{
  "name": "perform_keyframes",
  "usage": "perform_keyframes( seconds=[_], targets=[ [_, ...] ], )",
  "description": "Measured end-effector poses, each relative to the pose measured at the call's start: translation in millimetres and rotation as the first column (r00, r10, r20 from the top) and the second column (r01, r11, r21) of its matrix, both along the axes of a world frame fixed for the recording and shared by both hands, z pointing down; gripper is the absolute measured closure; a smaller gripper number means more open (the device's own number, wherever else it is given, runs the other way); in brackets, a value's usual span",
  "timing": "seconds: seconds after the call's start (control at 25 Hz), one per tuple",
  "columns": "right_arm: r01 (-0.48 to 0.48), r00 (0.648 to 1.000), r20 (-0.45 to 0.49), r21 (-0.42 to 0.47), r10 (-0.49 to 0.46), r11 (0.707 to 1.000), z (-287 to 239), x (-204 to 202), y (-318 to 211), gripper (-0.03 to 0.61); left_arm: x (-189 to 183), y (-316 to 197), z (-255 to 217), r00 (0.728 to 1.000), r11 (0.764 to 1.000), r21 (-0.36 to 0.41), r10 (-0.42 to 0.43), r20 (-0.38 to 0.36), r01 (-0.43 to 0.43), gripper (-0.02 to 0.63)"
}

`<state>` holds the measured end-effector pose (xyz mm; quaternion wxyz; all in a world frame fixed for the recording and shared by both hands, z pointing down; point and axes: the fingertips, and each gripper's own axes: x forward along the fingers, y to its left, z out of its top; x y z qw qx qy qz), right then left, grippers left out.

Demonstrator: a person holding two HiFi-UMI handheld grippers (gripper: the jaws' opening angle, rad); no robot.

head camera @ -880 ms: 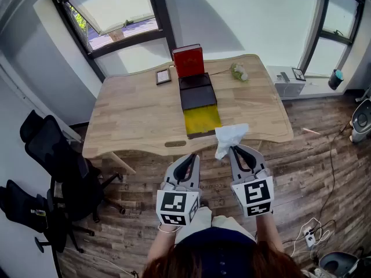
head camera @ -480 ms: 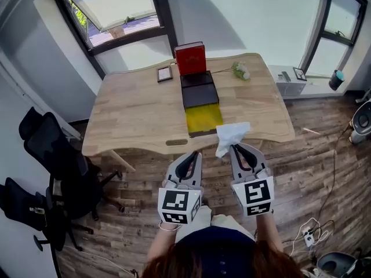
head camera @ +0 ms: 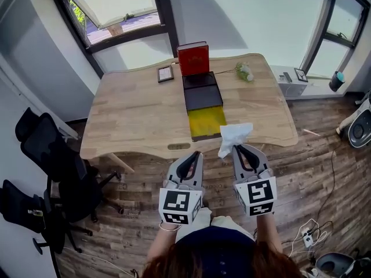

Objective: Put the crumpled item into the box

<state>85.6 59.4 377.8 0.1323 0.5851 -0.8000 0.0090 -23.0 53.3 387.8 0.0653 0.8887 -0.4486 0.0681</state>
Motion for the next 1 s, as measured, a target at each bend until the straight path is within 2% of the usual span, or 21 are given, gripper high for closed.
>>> perform_keyframes(
  seconds=[1.0],
  targets=[
    [-0.049, 0.998, -0.045, -0.009, 0.049, 0.999, 0, -33, -79, 0.545, -29, -87, 5, 0.998, 0.999, -0.001, 0.049, -0.025, -0.049, 0.58]
  ],
)
